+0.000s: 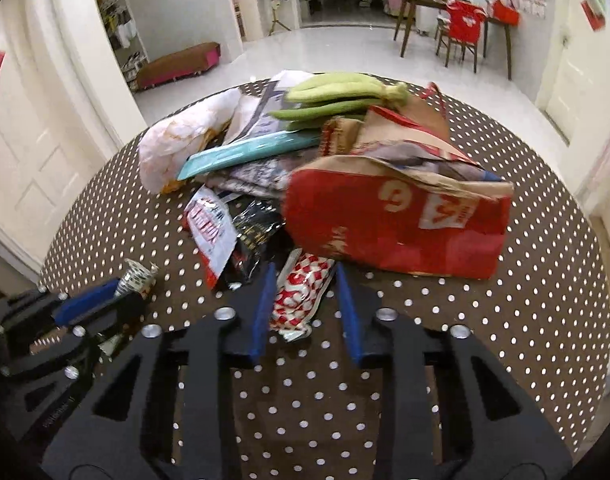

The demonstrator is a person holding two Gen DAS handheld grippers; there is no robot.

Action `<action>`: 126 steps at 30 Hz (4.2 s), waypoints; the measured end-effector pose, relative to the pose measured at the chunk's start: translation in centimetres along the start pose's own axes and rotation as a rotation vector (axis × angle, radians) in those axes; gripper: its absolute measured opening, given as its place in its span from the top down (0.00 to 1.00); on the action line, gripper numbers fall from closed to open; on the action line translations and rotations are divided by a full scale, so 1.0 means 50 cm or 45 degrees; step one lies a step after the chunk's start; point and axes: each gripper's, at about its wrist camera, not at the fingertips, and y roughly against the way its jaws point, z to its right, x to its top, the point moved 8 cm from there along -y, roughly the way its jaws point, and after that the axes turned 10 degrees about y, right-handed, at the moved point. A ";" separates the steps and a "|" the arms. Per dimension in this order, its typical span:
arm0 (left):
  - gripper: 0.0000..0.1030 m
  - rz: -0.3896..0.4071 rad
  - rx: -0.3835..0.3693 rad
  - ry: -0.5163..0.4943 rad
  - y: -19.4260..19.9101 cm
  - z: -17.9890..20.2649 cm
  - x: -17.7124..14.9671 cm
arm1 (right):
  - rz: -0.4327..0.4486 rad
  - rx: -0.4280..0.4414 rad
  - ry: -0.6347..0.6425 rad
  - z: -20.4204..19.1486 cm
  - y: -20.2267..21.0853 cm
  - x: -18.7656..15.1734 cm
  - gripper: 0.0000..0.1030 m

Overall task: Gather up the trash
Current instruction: 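Grasp the clear wrapper with the left gripper while the right gripper grasps the red-white wrapper, then carry both wrappers to the blue bin and open both grippers over it, then move both tools back over the trash on the table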

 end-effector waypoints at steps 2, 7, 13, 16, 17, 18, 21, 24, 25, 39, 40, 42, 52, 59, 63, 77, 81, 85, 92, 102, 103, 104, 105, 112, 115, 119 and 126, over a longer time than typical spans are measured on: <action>0.85 0.009 -0.009 0.015 0.019 -0.005 -0.011 | 0.003 0.016 0.008 -0.007 0.008 -0.011 0.80; 0.85 0.040 -0.032 0.034 0.042 0.007 -0.024 | 0.017 0.119 -0.010 0.006 0.058 -0.065 0.83; 0.85 0.082 -0.067 0.023 0.066 0.054 -0.036 | 0.039 0.160 0.011 0.036 0.129 -0.121 0.83; 0.85 0.130 -0.093 0.000 0.089 0.081 -0.042 | 0.042 0.157 0.032 0.049 0.151 -0.141 0.83; 0.85 0.150 -0.105 -0.013 0.101 0.092 -0.045 | 0.041 0.162 0.037 0.049 0.157 -0.147 0.83; 0.85 0.162 -0.116 -0.024 0.109 0.101 -0.047 | 0.043 0.167 0.037 0.052 0.162 -0.157 0.83; 0.85 0.200 -0.140 -0.050 0.128 0.126 -0.047 | 0.063 0.185 0.003 0.068 0.179 -0.178 0.84; 0.85 0.244 -0.169 -0.094 0.146 0.162 -0.048 | 0.104 0.198 -0.043 0.079 0.201 -0.174 0.83; 0.85 0.260 -0.179 -0.113 0.153 0.175 -0.049 | 0.124 0.197 -0.060 0.092 0.211 -0.175 0.83; 0.85 0.338 -0.407 -0.391 0.156 0.440 -0.055 | 0.357 -0.003 -0.290 0.349 0.358 -0.200 0.83; 0.85 0.329 -0.421 -0.404 0.150 0.460 -0.055 | 0.363 -0.022 -0.306 0.368 0.364 -0.206 0.83; 0.85 0.293 -0.449 -0.429 0.131 0.504 -0.054 | 0.371 -0.064 -0.350 0.417 0.375 -0.221 0.84; 0.85 0.034 -0.520 -0.518 -0.018 0.706 -0.053 | 0.299 -0.176 -0.620 0.649 0.348 -0.330 0.83; 0.85 -0.155 -0.526 -0.658 -0.133 0.842 -0.074 | 0.196 -0.158 -0.760 0.746 0.266 -0.402 0.83; 0.85 -0.316 -0.490 -0.696 -0.225 0.897 -0.099 | 0.154 -0.125 -0.826 0.780 0.226 -0.435 0.83; 0.11 -0.465 -0.361 -0.608 -0.362 0.945 -0.089 | 0.116 -0.078 -1.044 0.852 0.172 -0.488 0.32; 0.11 -0.400 -0.356 -0.592 -0.335 0.928 -0.083 | 0.150 -0.107 -1.088 0.860 0.200 -0.502 0.06; 0.10 -0.333 -0.366 -0.600 -0.283 0.912 -0.084 | 0.153 -0.178 -1.083 0.854 0.228 -0.511 0.06; 0.09 -0.216 -0.408 -0.594 -0.191 0.886 -0.078 | 0.195 -0.220 -1.011 0.819 0.288 -0.469 0.06; 0.09 -0.087 -0.448 -0.568 -0.075 0.831 -0.051 | 0.245 -0.240 -0.884 0.741 0.353 -0.396 0.06; 0.09 -0.072 -0.450 -0.564 -0.064 0.823 -0.047 | 0.251 -0.237 -0.869 0.729 0.361 -0.380 0.06; 0.09 -0.055 -0.450 -0.559 -0.053 0.813 -0.041 | 0.254 -0.236 -0.862 0.723 0.364 -0.374 0.06; 0.09 -0.042 -0.450 -0.553 -0.043 0.807 -0.038 | 0.259 -0.234 -0.848 0.713 0.370 -0.364 0.06; 0.08 0.060 -0.445 -0.490 0.023 0.726 -0.004 | 0.290 -0.219 -0.740 0.637 0.394 -0.285 0.06; 0.08 0.100 -0.434 -0.458 0.045 0.683 0.008 | 0.303 -0.202 -0.689 0.599 0.395 -0.251 0.06; 0.08 0.133 -0.419 -0.405 0.068 0.623 0.023 | 0.314 -0.174 -0.617 0.547 0.391 -0.210 0.06; 0.08 0.191 -0.374 -0.306 0.093 0.522 0.051 | 0.323 -0.117 -0.514 0.456 0.368 -0.135 0.06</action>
